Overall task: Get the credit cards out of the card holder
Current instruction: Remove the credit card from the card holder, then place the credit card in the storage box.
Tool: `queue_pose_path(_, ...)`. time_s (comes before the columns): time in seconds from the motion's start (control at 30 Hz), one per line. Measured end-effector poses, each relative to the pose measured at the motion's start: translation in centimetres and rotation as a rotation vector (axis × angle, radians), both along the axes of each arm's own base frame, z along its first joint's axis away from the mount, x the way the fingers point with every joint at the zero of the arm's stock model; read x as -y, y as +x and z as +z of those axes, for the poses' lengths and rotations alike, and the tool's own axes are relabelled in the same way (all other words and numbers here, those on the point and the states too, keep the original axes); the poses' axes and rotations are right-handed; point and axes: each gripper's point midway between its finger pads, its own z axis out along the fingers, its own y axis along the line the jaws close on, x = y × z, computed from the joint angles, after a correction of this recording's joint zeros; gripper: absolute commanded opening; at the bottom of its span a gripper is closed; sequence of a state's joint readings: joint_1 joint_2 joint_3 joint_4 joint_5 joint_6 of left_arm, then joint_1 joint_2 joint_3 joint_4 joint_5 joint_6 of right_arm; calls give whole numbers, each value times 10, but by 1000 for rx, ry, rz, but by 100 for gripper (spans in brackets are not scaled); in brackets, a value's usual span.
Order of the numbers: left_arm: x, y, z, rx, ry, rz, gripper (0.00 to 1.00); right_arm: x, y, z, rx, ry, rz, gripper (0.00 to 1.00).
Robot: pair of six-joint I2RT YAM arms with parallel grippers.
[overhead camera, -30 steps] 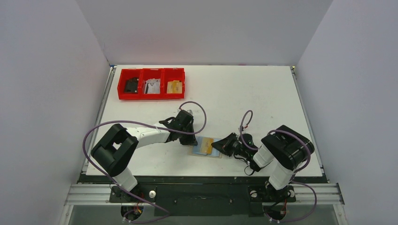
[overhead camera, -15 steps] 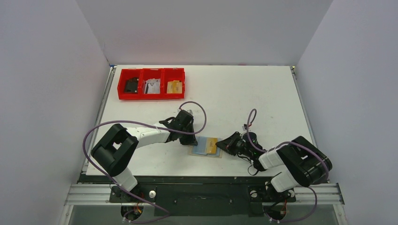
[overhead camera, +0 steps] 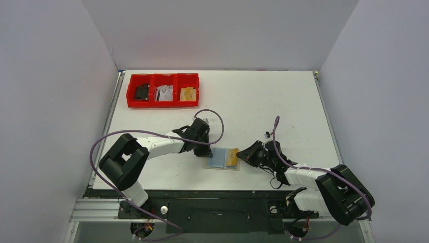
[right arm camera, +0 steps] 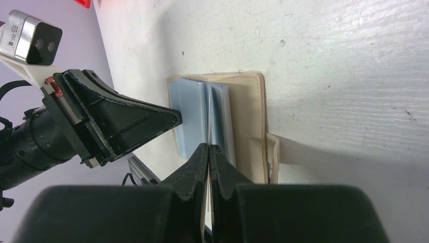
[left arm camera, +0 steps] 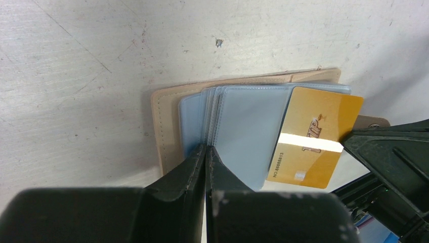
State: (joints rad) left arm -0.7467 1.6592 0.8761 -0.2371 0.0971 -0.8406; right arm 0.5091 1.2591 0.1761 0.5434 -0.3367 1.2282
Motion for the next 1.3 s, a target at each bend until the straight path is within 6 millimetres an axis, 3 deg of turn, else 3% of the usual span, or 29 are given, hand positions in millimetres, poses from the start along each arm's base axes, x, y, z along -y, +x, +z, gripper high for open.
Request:
queue_pose_path(0.13, -1, -1, 3, -2, 21, -17, 15, 0, 0, 5, 10, -7, 8, 0)
queue_pose_path(0.23, 0, 2, 10, 5, 33, -30, 29, -1, 1, 8, 13, -6, 13, 0)
queue_pose_path(0.27, 2, 5, 15, 13, 30, -34, 36, -2, 1, 9, 11, -7, 15, 0)
queue_pose_path(0.47, 12, 16, 59, 89, -59, -58, 45, -6, 5, 24, 29, 11, 30, 0)
queue_pose_path(0.67, 8, 24, 101, 128, -248, -60, 51, -15, 15, 58, 91, 63, 46, 0)
queue_pose_path(0.83, -2, 24, 109, 103, -363, -58, 52, -23, 20, 87, 139, 112, 68, 0)
queue_pose_path(1.0, 4, 15, 117, 78, -489, -89, 52, -30, 22, 107, 159, 156, 91, 0)
queue_pose_path(1.3, 18, 8, 143, 74, -686, -137, 50, -38, 19, 124, 166, 216, 124, 0)
